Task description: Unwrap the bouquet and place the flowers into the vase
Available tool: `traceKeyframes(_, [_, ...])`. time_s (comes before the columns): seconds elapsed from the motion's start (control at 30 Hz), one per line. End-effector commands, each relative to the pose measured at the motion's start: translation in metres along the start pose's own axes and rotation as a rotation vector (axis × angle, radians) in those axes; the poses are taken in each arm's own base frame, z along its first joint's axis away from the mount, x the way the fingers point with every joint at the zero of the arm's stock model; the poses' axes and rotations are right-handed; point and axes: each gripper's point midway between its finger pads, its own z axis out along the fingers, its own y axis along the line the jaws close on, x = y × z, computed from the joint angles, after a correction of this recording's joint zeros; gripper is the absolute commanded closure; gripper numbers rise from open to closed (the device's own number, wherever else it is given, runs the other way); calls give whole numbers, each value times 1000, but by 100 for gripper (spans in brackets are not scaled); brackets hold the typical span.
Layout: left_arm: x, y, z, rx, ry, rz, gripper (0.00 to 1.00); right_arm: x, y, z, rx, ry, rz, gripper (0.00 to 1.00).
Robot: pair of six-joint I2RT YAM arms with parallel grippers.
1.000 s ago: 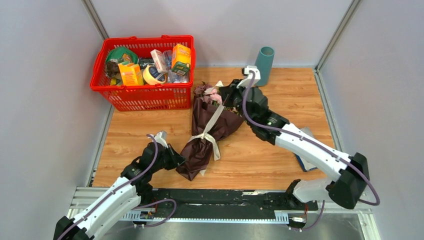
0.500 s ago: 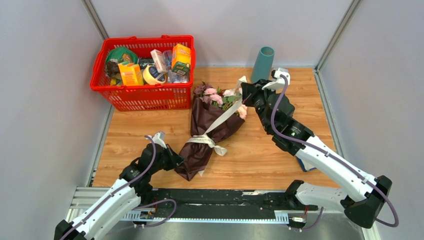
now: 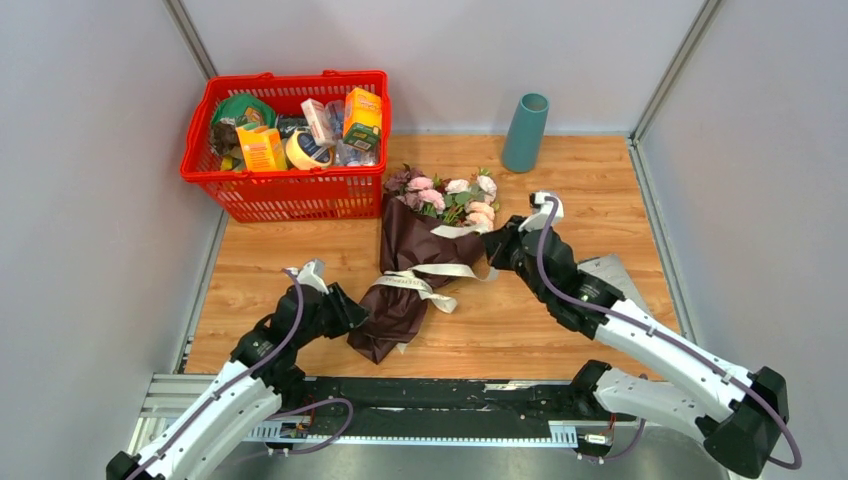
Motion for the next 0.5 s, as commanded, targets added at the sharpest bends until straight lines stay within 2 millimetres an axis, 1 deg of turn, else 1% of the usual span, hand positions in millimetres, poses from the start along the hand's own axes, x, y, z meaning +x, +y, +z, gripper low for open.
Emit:
traceKeyframes(0.0, [-30, -38, -22, 99, -78, 36, 53, -13, -3, -28, -12, -15, 104, 93])
traceKeyframes(0.07, [-39, -45, -29, 102, -105, 54, 49, -20, -11, -36, 23, -27, 73, 79])
traceKeyframes(0.1, [-40, -44, -31, 94, -108, 69, 48, -22, -17, -39, 52, -27, 58, 68])
traceKeyframes(0.13, [-47, -50, -34, 103, -125, 89, 47, -24, -21, -42, 74, -25, 49, 55])
traceKeyframes(0.17, [-49, -51, -35, 99, -125, 98, 46, -22, -24, -44, 81, -16, 30, 48])
traceKeyframes(0.2, [-55, -55, -38, 100, -139, 125, 46, -19, -24, -46, 74, -3, 12, 44])
traceKeyframes(0.23, [-55, -55, -36, 86, -132, 138, 46, -18, -22, -48, 55, 8, 9, 41])
traceKeyframes(0.27, [-60, -57, -37, 80, -142, 165, 46, -14, -21, -49, 44, 21, 5, 40])
traceKeyframes(0.37, [-60, -54, -32, 34, -100, 197, 46, -10, -15, -48, 17, 48, -2, 39])
traceKeyframes(0.4, [-63, -52, -30, 6, -107, 199, 46, -10, -10, -47, 0, 60, -5, 39])
traceKeyframes(0.47, [-61, -50, -26, -1, -92, 194, 46, -4, 4, -43, -66, 97, -18, 41])
